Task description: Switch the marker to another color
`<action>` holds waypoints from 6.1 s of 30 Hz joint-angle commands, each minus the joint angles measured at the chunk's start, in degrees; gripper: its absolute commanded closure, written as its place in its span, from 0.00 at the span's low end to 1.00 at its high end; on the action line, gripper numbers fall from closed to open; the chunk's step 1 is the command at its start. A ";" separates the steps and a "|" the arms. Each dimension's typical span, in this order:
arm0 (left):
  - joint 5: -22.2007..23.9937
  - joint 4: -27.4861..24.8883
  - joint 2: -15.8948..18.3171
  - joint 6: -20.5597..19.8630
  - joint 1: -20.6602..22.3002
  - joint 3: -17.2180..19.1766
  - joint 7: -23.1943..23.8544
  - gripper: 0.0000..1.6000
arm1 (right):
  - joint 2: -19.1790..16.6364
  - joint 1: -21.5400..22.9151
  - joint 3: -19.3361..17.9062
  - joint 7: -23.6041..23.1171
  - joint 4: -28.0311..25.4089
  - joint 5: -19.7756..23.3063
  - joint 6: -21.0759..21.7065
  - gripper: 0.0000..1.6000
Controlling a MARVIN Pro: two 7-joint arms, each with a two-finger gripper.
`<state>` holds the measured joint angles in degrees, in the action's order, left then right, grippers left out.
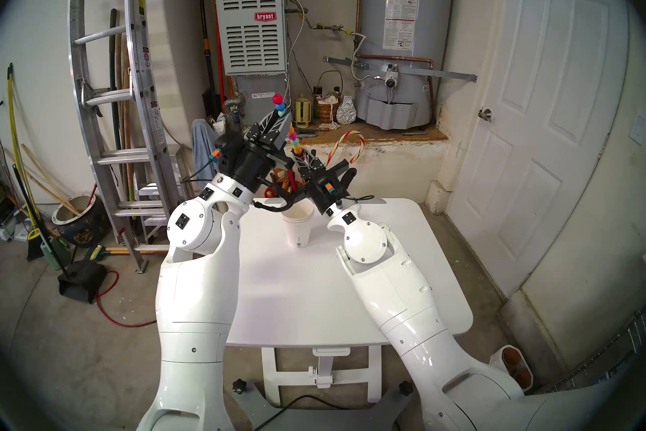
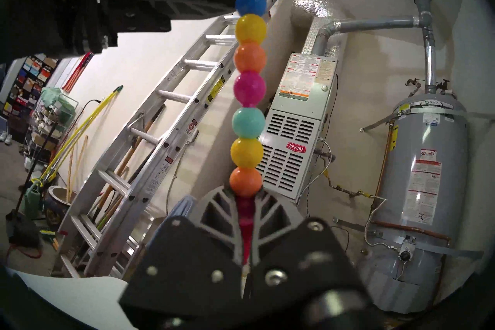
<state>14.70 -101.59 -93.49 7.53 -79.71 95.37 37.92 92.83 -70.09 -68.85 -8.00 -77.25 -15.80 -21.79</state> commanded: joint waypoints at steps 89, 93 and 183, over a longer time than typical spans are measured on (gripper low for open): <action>-0.54 1.24 2.35 -1.51 0.22 0.32 -0.47 1.00 | -8.95 -19.06 -20.61 -6.99 -26.70 23.07 9.06 0.00; -1.50 0.58 2.83 -2.54 -0.39 0.10 -0.32 1.00 | -8.96 -20.41 -22.09 -7.31 -30.34 25.59 14.67 0.00; -10.42 12.39 3.33 -1.39 -4.21 -1.45 0.92 0.05 | -8.63 -22.35 -24.58 -2.23 -31.34 25.01 26.44 0.00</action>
<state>3.83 -87.95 -89.88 6.55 -84.28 93.90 38.76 84.14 -93.32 -93.40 -10.17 -107.73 9.13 5.49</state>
